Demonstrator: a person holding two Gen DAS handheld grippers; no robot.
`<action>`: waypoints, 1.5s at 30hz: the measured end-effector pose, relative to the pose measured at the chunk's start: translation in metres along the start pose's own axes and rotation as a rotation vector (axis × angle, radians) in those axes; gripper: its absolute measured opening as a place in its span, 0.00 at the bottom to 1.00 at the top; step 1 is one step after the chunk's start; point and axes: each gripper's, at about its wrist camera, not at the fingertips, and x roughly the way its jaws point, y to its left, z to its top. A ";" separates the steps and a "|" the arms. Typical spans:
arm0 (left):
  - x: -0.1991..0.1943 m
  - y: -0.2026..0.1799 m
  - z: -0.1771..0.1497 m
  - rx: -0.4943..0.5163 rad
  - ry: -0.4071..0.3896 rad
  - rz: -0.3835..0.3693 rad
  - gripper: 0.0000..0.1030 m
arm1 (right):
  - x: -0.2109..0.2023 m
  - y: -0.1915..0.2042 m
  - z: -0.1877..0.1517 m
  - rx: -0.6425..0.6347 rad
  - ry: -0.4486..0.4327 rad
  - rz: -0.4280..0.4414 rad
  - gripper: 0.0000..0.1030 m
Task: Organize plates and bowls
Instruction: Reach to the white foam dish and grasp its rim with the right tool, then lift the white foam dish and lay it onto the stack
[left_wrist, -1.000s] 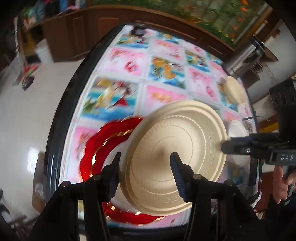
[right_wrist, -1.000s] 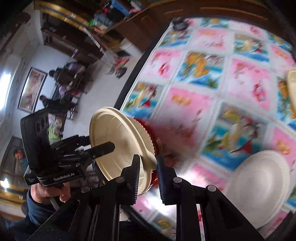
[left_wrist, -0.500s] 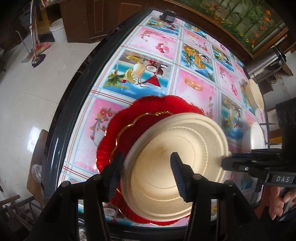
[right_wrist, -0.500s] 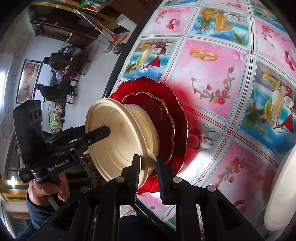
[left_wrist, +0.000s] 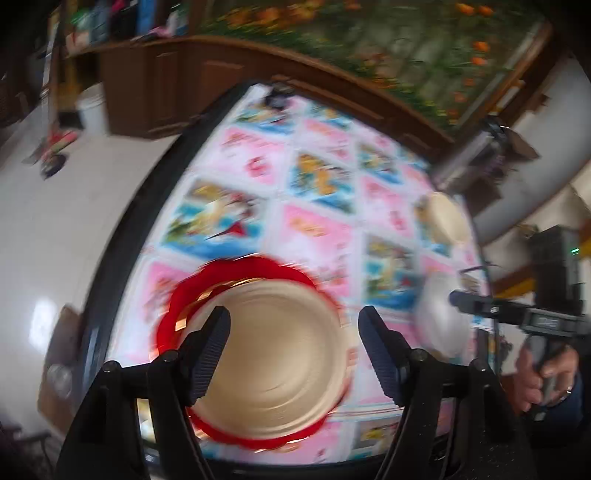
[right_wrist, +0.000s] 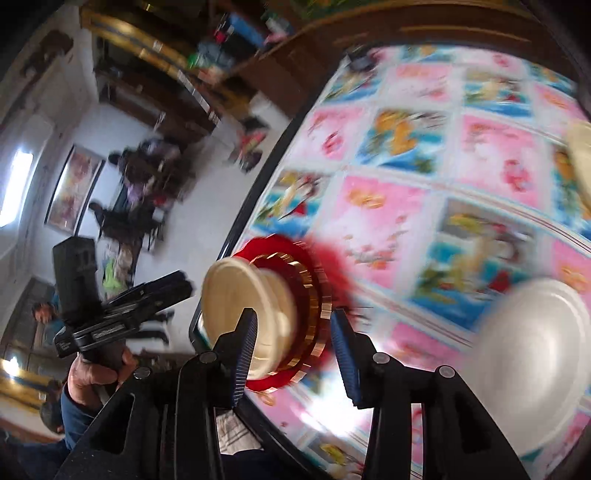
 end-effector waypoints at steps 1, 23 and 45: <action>0.005 -0.005 0.003 0.020 0.001 0.006 0.70 | -0.009 -0.011 -0.006 0.021 -0.015 -0.007 0.44; 0.053 -0.022 0.027 0.064 0.010 0.069 0.70 | -0.115 -0.107 -0.081 0.249 -0.202 -0.087 0.43; 0.176 -0.179 -0.004 0.211 0.244 -0.044 0.74 | -0.109 -0.183 -0.104 0.371 -0.181 -0.262 0.43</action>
